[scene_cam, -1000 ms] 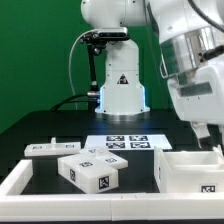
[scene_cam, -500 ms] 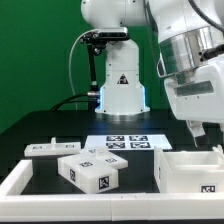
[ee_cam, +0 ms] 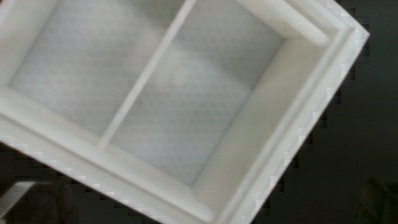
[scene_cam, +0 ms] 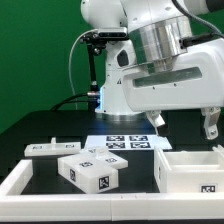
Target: Assemble cabinet
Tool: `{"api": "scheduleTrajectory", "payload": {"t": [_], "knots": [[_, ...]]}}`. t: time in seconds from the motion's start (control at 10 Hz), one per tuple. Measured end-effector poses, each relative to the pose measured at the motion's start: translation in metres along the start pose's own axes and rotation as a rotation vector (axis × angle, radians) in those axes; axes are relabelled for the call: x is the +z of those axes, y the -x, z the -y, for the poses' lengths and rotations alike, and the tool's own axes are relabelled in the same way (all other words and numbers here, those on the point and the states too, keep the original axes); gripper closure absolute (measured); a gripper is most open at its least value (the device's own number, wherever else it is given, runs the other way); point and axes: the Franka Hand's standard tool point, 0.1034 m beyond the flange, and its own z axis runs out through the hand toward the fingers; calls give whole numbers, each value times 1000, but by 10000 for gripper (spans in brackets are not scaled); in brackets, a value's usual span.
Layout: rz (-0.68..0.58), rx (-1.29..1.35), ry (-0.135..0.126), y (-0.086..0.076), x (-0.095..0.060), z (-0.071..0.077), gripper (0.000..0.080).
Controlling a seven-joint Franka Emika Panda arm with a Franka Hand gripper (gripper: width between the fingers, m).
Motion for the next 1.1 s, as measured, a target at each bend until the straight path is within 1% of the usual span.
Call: {"api": "scheduleTrajectory", "payload": {"t": [0.3, 0.4, 0.6, 0.7, 1.0, 1.1], "knots": [[0, -11, 1, 0, 0, -1, 2], [0, -120, 20, -2, 0, -11, 2], [4, -229, 50, -16, -10, -50, 2], [-5, -264, 66, -17, -9, -54, 2], [-4, -262, 66, -16, -8, -53, 2], [-5, -304, 75, -16, -7, -55, 2]]}}
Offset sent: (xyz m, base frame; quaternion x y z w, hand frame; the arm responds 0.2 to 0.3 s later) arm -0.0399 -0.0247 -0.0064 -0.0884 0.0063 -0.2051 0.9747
